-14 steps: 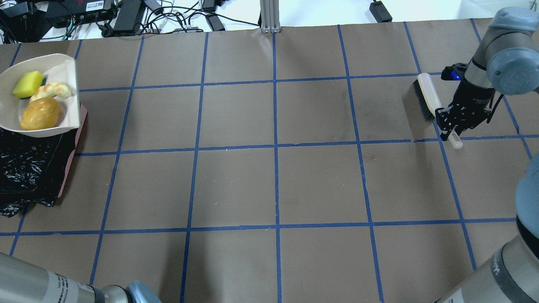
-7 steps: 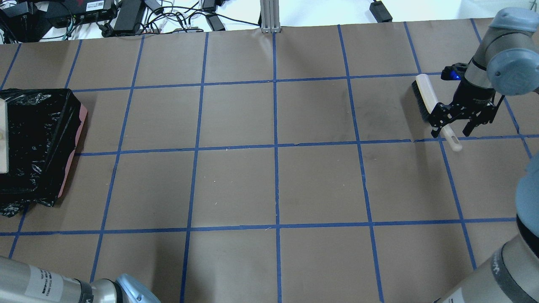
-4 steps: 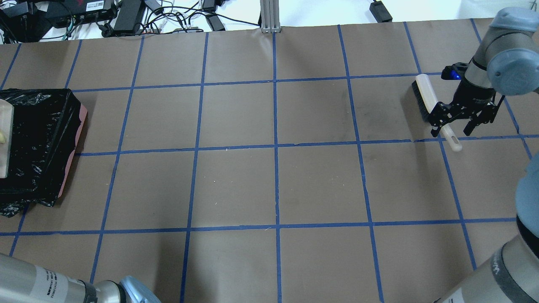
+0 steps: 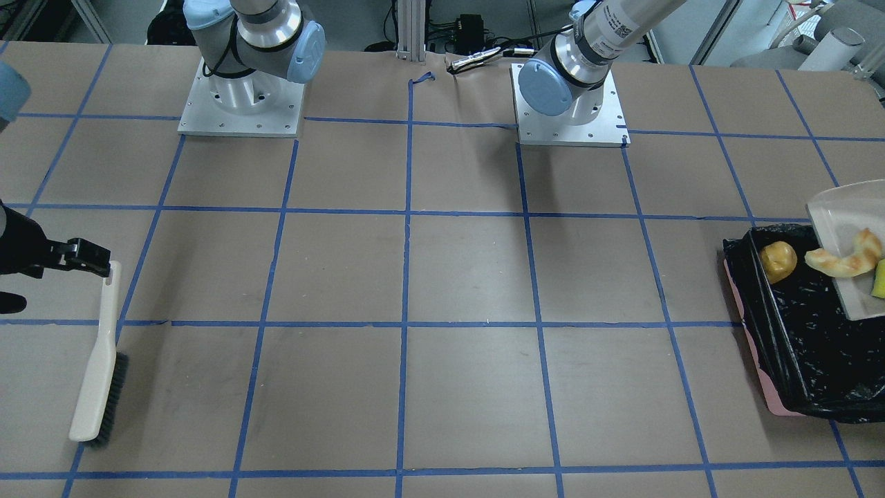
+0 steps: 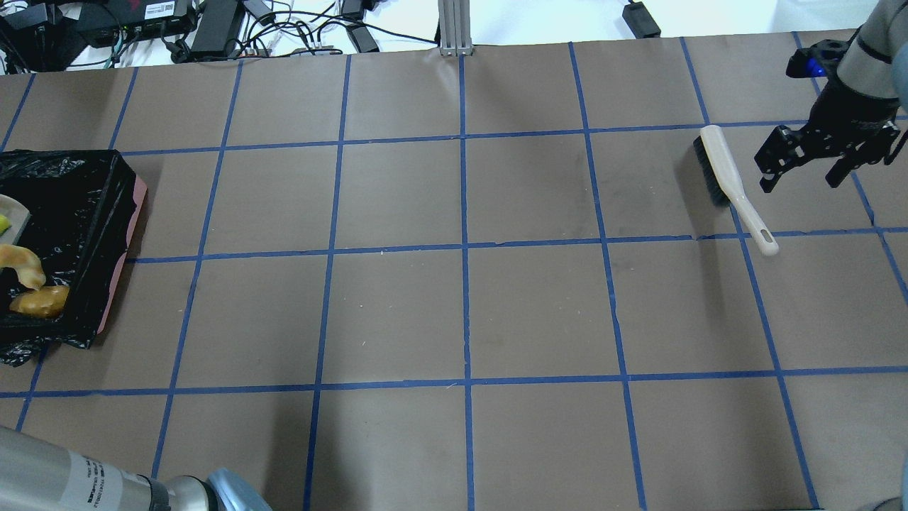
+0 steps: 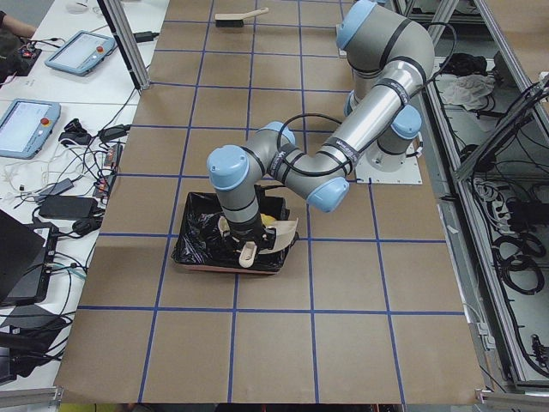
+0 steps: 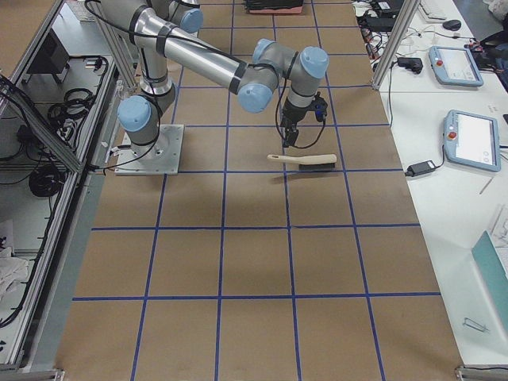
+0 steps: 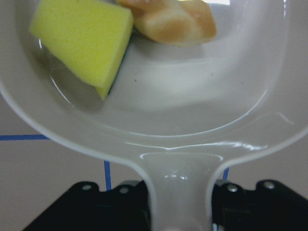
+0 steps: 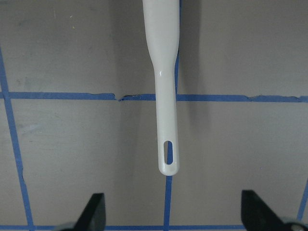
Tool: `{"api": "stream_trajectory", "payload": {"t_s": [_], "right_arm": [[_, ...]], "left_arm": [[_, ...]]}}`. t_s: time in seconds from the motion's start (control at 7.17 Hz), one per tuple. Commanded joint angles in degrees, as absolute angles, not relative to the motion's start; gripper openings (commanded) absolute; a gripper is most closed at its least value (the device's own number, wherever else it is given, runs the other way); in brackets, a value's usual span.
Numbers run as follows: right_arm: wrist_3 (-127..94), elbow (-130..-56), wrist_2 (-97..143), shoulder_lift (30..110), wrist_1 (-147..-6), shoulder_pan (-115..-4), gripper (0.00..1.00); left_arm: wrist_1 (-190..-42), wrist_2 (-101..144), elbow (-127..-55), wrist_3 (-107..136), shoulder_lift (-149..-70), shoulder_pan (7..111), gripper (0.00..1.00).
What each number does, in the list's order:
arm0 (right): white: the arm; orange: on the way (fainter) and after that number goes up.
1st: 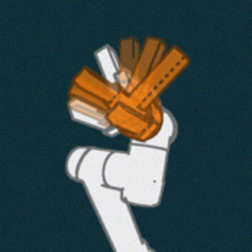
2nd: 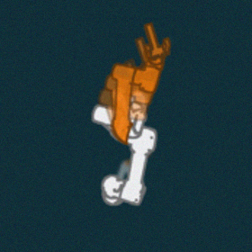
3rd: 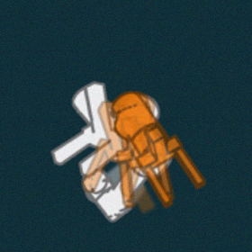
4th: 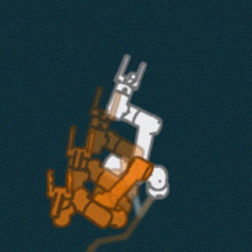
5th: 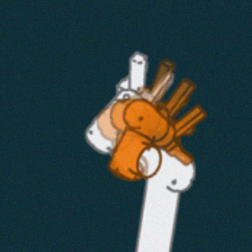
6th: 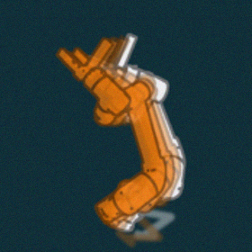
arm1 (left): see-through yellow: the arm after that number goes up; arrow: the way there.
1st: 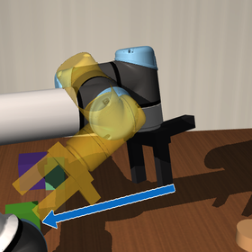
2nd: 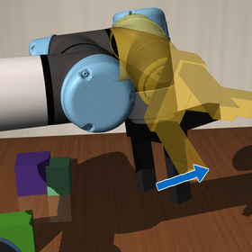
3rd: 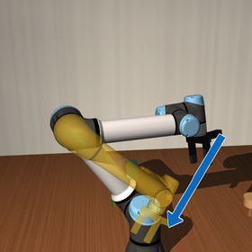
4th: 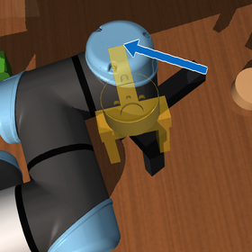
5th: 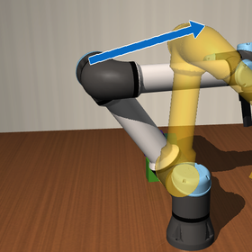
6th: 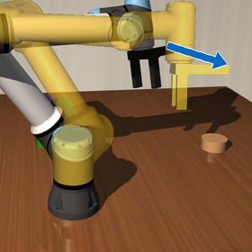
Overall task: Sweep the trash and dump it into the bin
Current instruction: 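Carry the dustpan over the black trash bag and tip it to dump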
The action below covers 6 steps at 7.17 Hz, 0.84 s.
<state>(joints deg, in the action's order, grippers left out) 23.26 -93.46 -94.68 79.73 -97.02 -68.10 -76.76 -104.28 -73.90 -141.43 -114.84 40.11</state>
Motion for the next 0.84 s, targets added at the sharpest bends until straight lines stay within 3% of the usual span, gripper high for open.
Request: {"api": "stream_trajectory", "payload": {"t_s": [0.0, 0.42, 0.7], "right_arm": [[23.12, -93.43, -94.14, 86.37, -93.80, -68.12, 1.00], [18.14, -93.17, -90.79, 90.26, -89.21, -73.79, 1.00], [4.54, -87.84, -90.88, 89.74, -86.32, -83.62, 1.00]], "left_arm": [[-74.81, -105.82, -73.92, -145.62, -114.78, 41.04, 0.00], [-72.60, -106.53, -73.83, -149.58, -113.39, 42.27, 0.00], [-75.13, -103.73, -73.83, -149.59, -112.33, 44.90, 0.00]]}}
